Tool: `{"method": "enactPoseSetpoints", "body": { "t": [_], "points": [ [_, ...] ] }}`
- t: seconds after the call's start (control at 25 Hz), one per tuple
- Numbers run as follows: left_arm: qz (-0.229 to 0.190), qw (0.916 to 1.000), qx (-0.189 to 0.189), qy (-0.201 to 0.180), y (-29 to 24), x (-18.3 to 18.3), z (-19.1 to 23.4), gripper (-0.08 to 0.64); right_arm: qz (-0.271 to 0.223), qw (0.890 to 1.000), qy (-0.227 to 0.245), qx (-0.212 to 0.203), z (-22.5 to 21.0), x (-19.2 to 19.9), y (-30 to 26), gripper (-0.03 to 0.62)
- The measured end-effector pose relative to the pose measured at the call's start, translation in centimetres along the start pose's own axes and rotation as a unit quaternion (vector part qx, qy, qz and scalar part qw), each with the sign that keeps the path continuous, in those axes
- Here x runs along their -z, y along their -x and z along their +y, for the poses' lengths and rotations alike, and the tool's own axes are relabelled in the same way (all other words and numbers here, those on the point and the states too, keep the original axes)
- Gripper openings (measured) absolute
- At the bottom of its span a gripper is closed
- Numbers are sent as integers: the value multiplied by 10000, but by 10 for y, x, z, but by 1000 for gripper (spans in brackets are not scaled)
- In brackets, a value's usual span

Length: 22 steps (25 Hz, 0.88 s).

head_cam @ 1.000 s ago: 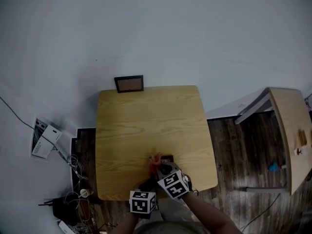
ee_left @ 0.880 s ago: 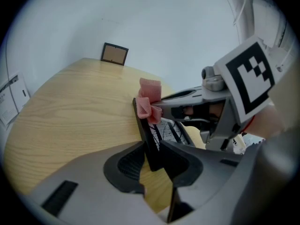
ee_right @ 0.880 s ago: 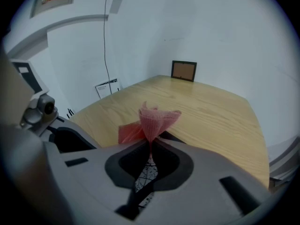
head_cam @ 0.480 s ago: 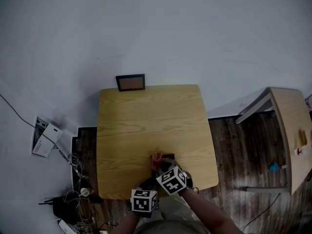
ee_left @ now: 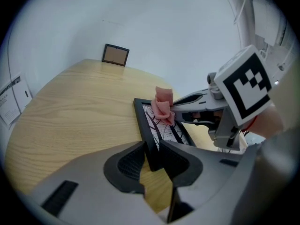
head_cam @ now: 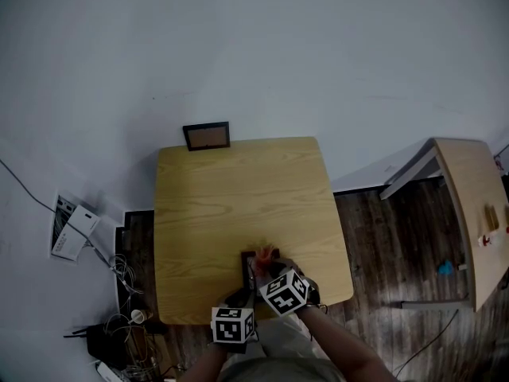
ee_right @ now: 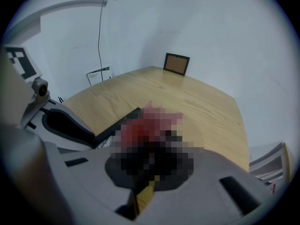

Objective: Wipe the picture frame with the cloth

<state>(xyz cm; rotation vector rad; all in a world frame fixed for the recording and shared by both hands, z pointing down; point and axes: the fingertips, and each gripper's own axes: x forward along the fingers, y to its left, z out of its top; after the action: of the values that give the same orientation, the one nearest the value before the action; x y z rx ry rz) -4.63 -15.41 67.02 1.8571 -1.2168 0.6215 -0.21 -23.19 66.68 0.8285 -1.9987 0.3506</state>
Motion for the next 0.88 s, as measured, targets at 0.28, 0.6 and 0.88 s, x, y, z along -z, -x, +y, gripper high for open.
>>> {"method": "enactPoseSetpoints", "body": {
  "t": [0.28, 0.6, 0.88],
  "points": [
    [-17, 10000, -29, 29, 0, 1, -1, 91, 54, 9998, 5, 216, -11, 8, 6, 14],
    [-31, 10000, -48, 29, 0, 1, -1, 91, -72, 9994, -208, 254, -13, 7, 12, 14],
    [-37, 10000, -45, 25, 1, 0, -1, 91, -635, 9951, -736, 204, -12, -6, 40, 14]
  ]
}}
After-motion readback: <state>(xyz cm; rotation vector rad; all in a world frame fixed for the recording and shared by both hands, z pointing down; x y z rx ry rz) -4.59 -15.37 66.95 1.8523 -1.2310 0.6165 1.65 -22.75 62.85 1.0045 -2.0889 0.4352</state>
